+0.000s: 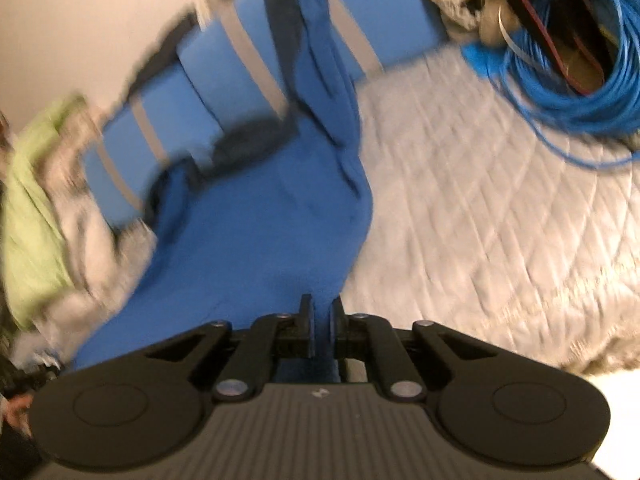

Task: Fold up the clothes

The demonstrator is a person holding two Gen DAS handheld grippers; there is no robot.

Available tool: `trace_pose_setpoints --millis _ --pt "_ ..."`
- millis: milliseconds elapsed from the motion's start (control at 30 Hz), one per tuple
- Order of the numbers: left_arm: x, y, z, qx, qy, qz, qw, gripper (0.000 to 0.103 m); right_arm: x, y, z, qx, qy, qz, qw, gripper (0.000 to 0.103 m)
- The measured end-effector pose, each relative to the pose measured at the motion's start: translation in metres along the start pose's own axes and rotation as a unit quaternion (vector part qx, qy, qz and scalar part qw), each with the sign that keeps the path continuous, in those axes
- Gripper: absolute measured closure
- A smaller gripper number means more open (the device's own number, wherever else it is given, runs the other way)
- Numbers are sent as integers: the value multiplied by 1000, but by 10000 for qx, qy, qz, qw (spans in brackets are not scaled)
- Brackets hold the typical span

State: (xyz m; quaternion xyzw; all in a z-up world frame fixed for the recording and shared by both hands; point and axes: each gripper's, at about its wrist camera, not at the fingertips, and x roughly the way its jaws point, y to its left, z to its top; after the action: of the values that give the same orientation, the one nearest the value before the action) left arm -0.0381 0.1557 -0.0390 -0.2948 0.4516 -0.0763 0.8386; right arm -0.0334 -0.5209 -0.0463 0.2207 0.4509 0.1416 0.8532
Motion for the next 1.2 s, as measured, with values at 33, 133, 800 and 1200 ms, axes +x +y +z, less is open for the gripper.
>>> trace_pose_setpoints --millis 33,133,800,1200 --pt "-2 2 4 -11 -39 85 10000 61 6 -1 -1 -32 113 -194 9997 77" --pt "-20 -1 18 49 -407 426 9983 36 9 -1 6 -113 77 -660 9977 42" --pt "-178 -133 122 1740 -2260 381 9577 29 -102 100 138 -1380 -2001 -1031 9645 0" --pt "-234 -221 216 2416 -2880 180 9265 16 -195 139 243 -1211 -2905 -720 9464 0"
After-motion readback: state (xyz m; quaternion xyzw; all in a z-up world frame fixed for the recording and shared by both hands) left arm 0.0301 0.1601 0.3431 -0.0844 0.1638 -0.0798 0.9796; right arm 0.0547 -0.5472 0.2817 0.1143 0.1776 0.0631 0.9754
